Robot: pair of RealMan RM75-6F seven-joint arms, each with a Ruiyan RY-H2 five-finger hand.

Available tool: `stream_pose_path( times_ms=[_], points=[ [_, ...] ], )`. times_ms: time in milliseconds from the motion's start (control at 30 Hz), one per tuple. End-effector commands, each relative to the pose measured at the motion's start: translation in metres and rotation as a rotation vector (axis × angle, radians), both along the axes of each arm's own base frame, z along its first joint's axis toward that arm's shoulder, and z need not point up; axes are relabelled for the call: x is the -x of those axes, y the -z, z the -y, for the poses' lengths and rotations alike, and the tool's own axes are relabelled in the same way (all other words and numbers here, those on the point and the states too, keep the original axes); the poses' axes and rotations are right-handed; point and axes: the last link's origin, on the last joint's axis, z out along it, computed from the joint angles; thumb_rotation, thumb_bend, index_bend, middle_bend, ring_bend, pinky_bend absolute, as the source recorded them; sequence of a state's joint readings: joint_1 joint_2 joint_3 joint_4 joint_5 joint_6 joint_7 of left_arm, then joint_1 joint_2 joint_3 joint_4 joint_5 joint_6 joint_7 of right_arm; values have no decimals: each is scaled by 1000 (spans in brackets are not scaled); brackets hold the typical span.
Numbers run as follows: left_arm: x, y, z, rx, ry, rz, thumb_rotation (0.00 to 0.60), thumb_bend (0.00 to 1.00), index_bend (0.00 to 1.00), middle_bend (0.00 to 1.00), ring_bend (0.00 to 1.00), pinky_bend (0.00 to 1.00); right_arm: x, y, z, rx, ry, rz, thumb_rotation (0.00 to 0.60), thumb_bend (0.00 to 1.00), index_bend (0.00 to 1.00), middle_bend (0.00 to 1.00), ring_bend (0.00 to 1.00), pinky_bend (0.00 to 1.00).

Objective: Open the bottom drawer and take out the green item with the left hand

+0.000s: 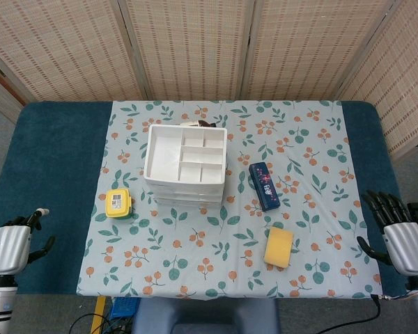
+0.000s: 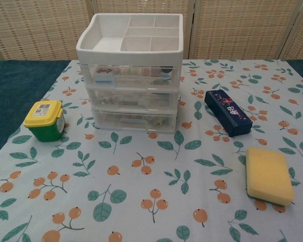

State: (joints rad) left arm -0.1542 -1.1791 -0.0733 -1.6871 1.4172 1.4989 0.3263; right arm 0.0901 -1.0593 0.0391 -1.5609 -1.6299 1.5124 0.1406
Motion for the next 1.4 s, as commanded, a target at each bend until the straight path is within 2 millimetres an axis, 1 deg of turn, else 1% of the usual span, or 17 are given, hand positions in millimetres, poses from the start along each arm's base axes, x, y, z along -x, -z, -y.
stream_pose_path(
  times_ms=[33,333,500,667,767,833,900,1000,1167,1267,1400],
  points=[
    [1,0,0,0,-4,-2,600,278,292,514,461,569,0,0,0,3,1,2,600,327,0,41,0,0],
    [-1,2,-1,3,0,5,600,277,292,514,461,568,1,2,3,-3,1,7,600,327,0,41,0,0],
    [-2,3,-6,-1,-4,13,600,278,294,514,461,569,1,2,4,-5,-3,7,600,327,0,41,0,0],
    [-11,12,-10,28,19,96,600,278,302,514,463,569,0,2,7,-4,-8,7,600,327,0,41,0,0],
    [-21,22,-13,78,32,211,600,278,311,514,473,574,0,2,9,-6,-11,6,600,327,0,41,0,0],
    [-29,30,-15,126,44,284,600,278,316,514,481,603,0,2,10,-7,-10,6,600,327,0,41,0,0],
    [-38,38,-18,168,63,343,600,278,307,514,492,665,0,2,11,-8,-10,6,600,328,0,41,0,0],
    [-51,54,-24,237,95,422,600,278,289,514,501,709,0,2,11,-8,-11,6,600,327,0,41,0,0],
    [-77,82,-33,368,130,559,600,277,288,523,525,770,2,0,11,-1,-3,3,600,327,0,41,0,0],
    [-91,98,-41,436,145,648,600,278,288,571,582,824,3,-2,11,6,2,5,600,327,0,41,0,0],
    [-107,119,-49,518,130,780,600,277,288,653,687,942,3,-5,12,15,-2,2,600,327,0,41,0,0]
  ],
)
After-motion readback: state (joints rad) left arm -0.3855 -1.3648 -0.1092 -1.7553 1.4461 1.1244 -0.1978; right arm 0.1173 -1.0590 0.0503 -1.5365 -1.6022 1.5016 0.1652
